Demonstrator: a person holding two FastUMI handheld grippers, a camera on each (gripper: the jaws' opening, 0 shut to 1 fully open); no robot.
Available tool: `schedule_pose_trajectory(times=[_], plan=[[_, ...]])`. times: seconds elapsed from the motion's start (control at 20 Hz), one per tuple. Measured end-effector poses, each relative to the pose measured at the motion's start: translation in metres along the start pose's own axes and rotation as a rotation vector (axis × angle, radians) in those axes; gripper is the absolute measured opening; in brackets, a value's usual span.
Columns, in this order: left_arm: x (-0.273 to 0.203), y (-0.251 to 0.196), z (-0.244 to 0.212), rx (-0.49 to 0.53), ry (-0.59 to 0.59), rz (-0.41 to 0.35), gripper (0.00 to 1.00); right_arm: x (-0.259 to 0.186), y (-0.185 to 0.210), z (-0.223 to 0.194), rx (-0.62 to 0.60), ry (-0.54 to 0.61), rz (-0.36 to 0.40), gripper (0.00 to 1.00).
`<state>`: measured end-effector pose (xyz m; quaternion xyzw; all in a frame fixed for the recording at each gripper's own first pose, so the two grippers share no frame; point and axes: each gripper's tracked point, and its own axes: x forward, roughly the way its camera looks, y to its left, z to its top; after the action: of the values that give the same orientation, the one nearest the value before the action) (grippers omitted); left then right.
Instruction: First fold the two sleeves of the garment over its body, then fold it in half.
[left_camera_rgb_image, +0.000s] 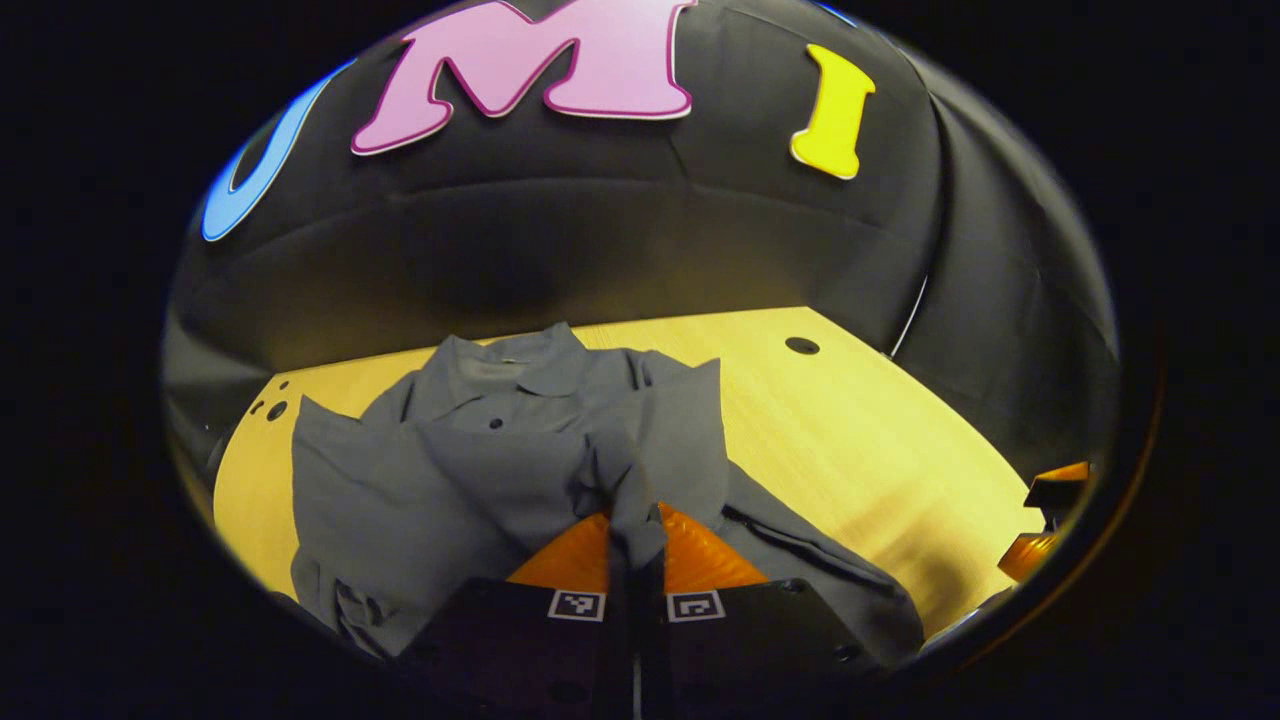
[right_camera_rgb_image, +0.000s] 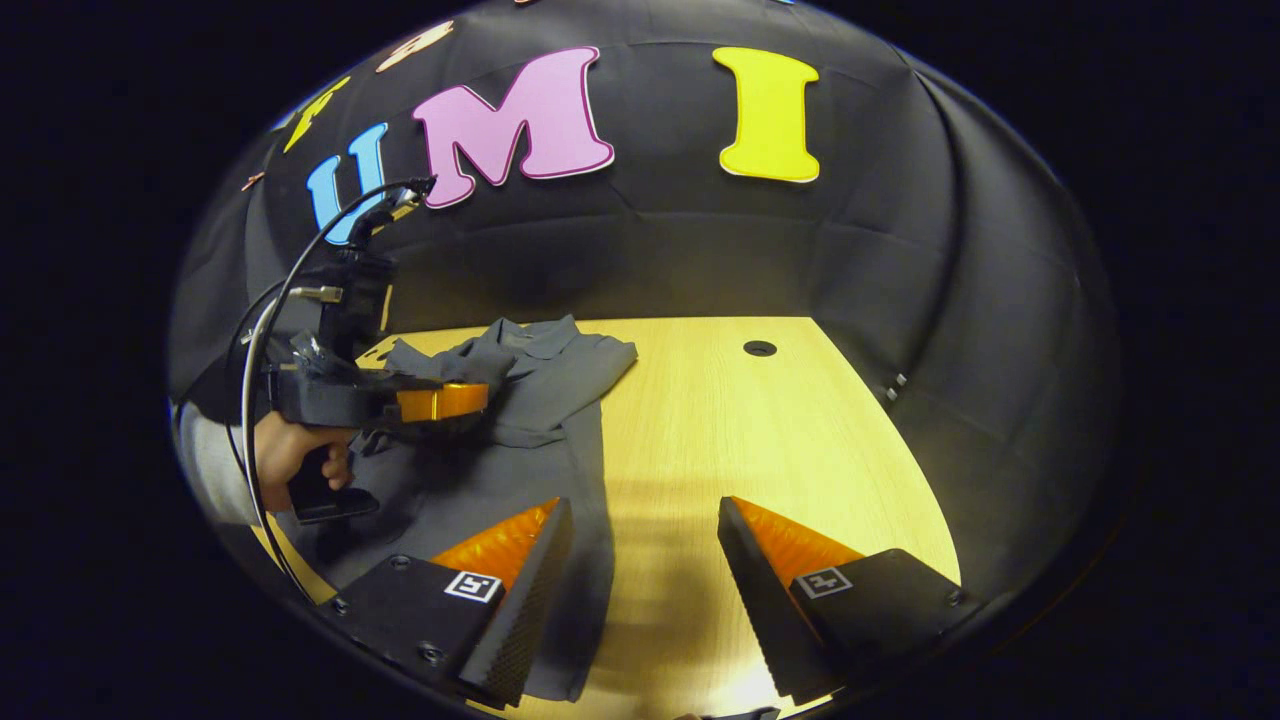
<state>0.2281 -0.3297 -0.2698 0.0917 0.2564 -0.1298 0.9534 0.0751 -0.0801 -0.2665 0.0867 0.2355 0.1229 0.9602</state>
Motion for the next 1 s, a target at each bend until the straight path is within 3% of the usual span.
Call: schedule_pose_trajectory(times=[0.55,0.8,0.85,0.9,0.95,1.0], plan=[[0.029,-0.017,-0.043,-0.025,0.106,-0.035,0.12,0.001,-0.010,-0.017,0.007,0.042,0.019,0.91],[0.025,-0.027,-0.046,-0.047,0.118,-0.066,0.24,0.000,-0.003,-0.018,0.001,0.047,0.022,0.90],[0.024,-0.029,-0.047,-0.043,0.119,-0.071,0.30,-0.001,-0.002,-0.017,0.001,0.046,0.022,0.90],[0.020,-0.034,-0.046,-0.038,0.118,-0.085,0.55,-0.003,-0.001,-0.017,0.001,0.044,0.020,0.91],[0.017,-0.036,-0.046,-0.031,0.117,-0.095,0.46,-0.005,0.000,-0.016,0.000,0.043,0.019,0.91],[0.013,-0.038,-0.045,-0.021,0.114,-0.100,0.52,-0.006,0.002,-0.016,0.000,0.041,0.018,0.90]])
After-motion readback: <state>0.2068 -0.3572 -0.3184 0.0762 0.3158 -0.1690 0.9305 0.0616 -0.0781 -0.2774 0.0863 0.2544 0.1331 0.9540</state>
